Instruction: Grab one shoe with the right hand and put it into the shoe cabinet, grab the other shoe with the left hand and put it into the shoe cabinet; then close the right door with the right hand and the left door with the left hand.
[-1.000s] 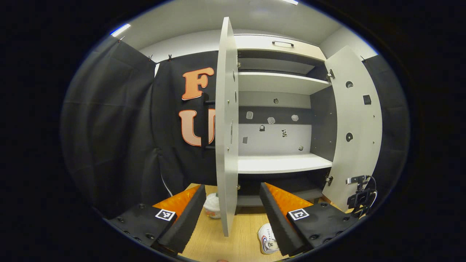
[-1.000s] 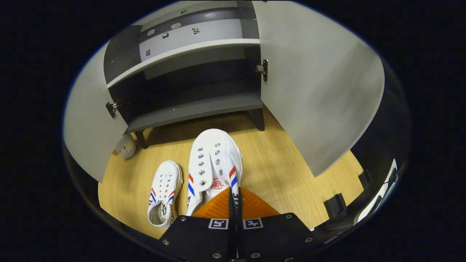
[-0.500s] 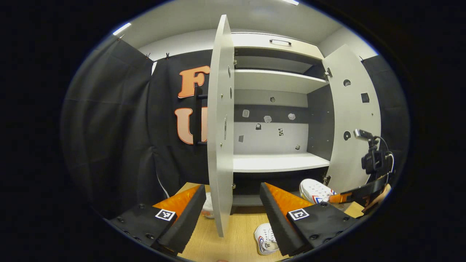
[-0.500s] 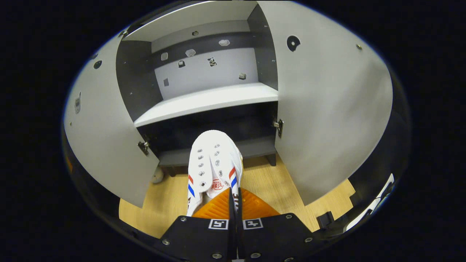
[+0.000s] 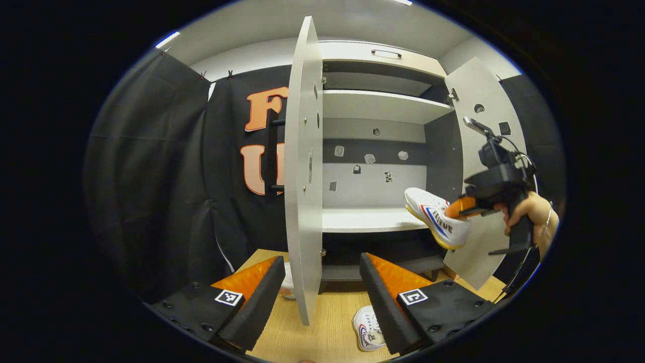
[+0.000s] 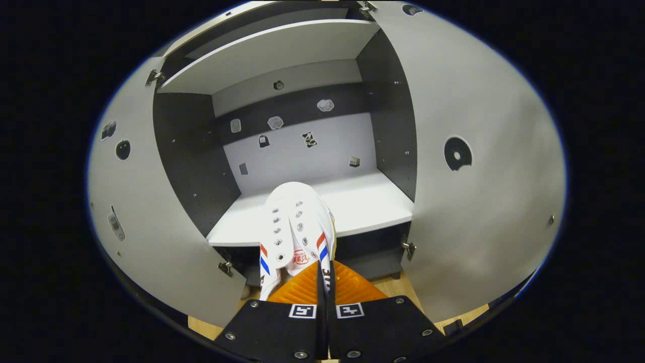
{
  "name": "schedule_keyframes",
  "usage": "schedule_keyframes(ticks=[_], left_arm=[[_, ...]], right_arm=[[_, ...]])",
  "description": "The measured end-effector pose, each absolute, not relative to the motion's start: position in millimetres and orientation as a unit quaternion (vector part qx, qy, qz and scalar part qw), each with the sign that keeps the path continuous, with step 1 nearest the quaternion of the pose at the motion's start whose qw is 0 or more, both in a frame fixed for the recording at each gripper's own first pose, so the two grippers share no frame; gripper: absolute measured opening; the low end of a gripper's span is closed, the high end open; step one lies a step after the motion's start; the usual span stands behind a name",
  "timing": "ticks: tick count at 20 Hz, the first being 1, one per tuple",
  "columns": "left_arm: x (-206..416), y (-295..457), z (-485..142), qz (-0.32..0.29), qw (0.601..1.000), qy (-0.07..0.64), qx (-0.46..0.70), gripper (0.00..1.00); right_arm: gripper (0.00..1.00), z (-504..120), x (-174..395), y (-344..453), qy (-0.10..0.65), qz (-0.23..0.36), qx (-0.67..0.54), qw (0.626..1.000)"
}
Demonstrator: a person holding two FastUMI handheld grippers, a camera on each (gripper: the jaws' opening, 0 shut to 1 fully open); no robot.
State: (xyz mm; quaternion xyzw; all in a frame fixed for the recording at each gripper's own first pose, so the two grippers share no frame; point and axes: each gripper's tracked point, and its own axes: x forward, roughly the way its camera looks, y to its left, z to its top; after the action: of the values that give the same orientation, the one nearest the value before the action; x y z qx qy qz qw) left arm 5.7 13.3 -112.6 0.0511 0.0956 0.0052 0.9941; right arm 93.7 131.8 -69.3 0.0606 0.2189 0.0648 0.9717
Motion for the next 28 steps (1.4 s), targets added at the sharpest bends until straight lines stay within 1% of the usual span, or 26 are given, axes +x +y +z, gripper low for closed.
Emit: schedule_keyframes(ticks=[1,2,3,5,7,10,13,16,18,20,21,22,23,24,25,26,27,28], left_arm=[[5,14,-114,0.007,0.994,0.096,0.051,0.97],[5,15,-115,0.008,0.994,0.097,0.051,0.99],[5,15,-116,0.008,0.994,0.098,0.050,0.97],[8,14,-117,0.010,0.994,0.100,0.050,0.97],[7,14,-120,0.010,0.993,0.102,0.052,0.97],[7,13,-128,0.008,0.993,0.107,0.049,0.97],[9,12,-135,0.008,0.993,0.112,0.047,0.97],[12,13,-142,0.009,0.992,0.118,0.045,0.97],[14,15,-149,0.011,0.991,0.125,0.045,0.97],[15,14,-155,0.011,0.990,0.133,0.043,0.97],[16,14,-158,0.010,0.990,0.137,0.040,0.97],[17,14,-162,0.009,0.989,0.141,0.038,0.97],[18,13,-166,0.009,0.989,0.144,0.035,0.97],[20,12,-169,0.009,0.989,0.147,0.033,0.96],[22,11,-173,0.008,0.989,0.148,0.028,0.97],[25,8,-181,0.005,0.988,0.152,0.022,0.97],[27,5,-193,0.001,0.986,0.164,0.019,0.97],[25,3,-208,-0.002,0.984,0.180,0.019,0.97]], right_arm=[[0.00,-65,94,132,0.215,0.062,0.059,0.973],[0.00,-62,92,128,0.210,0.059,0.058,0.974],[0.00,-55,92,124,0.206,0.055,0.056,0.975],[0.00,-47,96,116,0.207,0.046,0.050,0.976],[0.00,-49,114,117,0.219,0.040,0.056,0.973],[0.00,-64,152,117,0.250,0.027,0.059,0.966],[0.00,-95,188,124,0.299,0.012,0.066,0.952],[0.00,-115,203,121,0.326,0.001,0.065,0.943],[0.01,-114,204,125,0.328,0.009,0.072,0.942],[0.12,-105,203,126,0.307,0.020,0.058,0.950],[0.16,-99,204,126,0.290,0.022,0.046,0.956],[0.25,-91,201,125,0.275,0.024,0.034,0.961],[0.21,-84,195,123,0.261,0.027,0.023,0.965],[0.25,-75,187,122,0.244,0.030,0.013,0.969],[0.37,-67,179,122,0.228,0.035,0.006,0.973],[0.41,-60,170,123,0.213,0.041,0.003,0.976],[0.48,-55,160,124,0.197,0.046,0.000,0.979],[0.51,-50,150,123,0.182,0.049,-0.005,0.982]])
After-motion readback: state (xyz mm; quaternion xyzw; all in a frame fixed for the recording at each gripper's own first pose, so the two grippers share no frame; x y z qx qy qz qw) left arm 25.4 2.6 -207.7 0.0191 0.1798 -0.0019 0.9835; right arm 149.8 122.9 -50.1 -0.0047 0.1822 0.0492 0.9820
